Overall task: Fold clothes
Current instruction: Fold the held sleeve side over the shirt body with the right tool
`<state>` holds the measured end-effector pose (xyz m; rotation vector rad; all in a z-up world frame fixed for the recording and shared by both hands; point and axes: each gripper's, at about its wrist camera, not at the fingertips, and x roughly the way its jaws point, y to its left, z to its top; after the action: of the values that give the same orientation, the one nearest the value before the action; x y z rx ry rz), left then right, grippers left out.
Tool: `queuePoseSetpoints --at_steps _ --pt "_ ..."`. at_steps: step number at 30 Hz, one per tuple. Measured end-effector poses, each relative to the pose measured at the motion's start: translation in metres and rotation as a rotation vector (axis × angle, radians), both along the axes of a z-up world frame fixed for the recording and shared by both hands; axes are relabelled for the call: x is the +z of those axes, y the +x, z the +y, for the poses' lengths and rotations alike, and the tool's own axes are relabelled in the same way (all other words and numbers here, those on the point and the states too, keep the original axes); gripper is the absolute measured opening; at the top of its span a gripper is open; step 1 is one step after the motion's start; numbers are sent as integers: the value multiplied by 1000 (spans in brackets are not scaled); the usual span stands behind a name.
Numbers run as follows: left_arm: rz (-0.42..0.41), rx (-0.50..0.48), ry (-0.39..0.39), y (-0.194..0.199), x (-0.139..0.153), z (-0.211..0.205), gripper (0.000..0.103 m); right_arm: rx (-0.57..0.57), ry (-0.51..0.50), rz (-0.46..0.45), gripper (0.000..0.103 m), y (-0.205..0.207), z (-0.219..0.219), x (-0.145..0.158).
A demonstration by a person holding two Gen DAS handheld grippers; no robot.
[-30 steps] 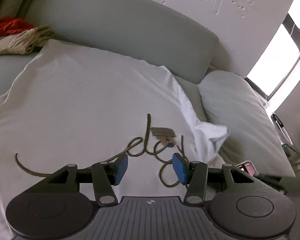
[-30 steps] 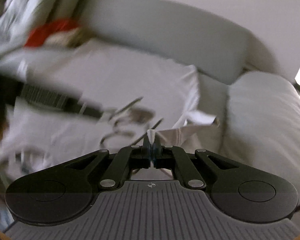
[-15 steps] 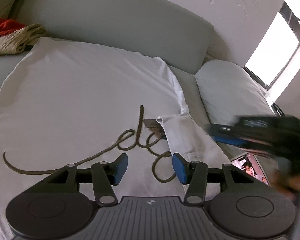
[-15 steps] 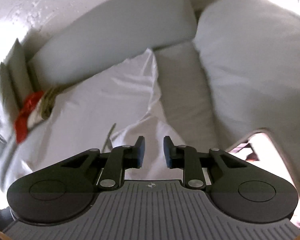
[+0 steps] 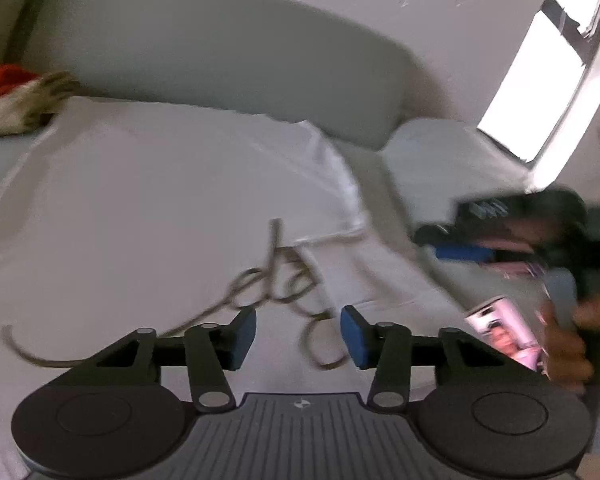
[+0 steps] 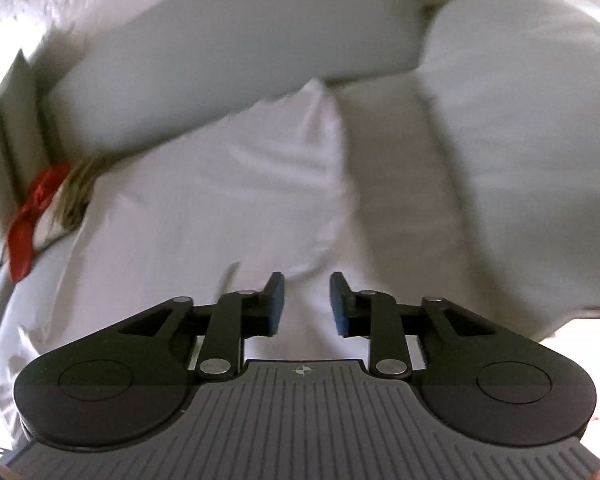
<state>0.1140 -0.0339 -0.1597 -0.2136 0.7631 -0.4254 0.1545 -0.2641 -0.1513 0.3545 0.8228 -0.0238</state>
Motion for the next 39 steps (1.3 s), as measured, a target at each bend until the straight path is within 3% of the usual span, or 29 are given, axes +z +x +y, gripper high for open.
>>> queuePoseSetpoints --at_steps 2,3,4,9,13,15,17,20,23,25,32,35,36,37,39 --pt "-9 -80 -62 1 -3 -13 18 -16 12 9 36 -14 -17 0" --pt "-15 -113 -71 1 -4 -22 15 -23 20 16 36 -20 -25 -1" --pt "-22 -147 -80 1 -6 -32 14 -30 27 23 34 -27 -33 -2" --pt "-25 -163 43 -3 -17 -59 14 83 -15 85 31 -23 -24 -31" --pt "24 -180 85 -4 -20 -57 14 53 -168 154 26 -33 -19 -39" --pt "10 -214 130 -10 -19 -56 14 46 -171 182 26 -43 -18 -37" --pt "3 -215 132 -12 -17 -54 14 36 -195 176 27 -52 -15 -29" --pt "-24 -218 58 -22 -8 -44 12 34 -179 111 27 -66 -11 -11" --pt "-89 -265 64 -33 -5 -47 13 100 -183 46 27 -71 3 -10" --pt "-27 -280 138 -26 -16 -57 12 118 -188 86 27 -66 6 -17" --pt "99 -273 123 -35 -15 -36 11 56 -134 259 29 -84 -1 -16" --pt "170 -206 -13 -46 -3 -3 12 77 -117 198 34 -105 9 -1" --pt "163 -163 -37 -52 4 9 12 104 -117 168 46 -110 17 4" --pt "146 -117 -33 -59 10 19 13 132 -118 139 53 -115 26 9" --pt "116 -34 -11 -73 19 38 18 198 -121 101 54 -122 46 17"
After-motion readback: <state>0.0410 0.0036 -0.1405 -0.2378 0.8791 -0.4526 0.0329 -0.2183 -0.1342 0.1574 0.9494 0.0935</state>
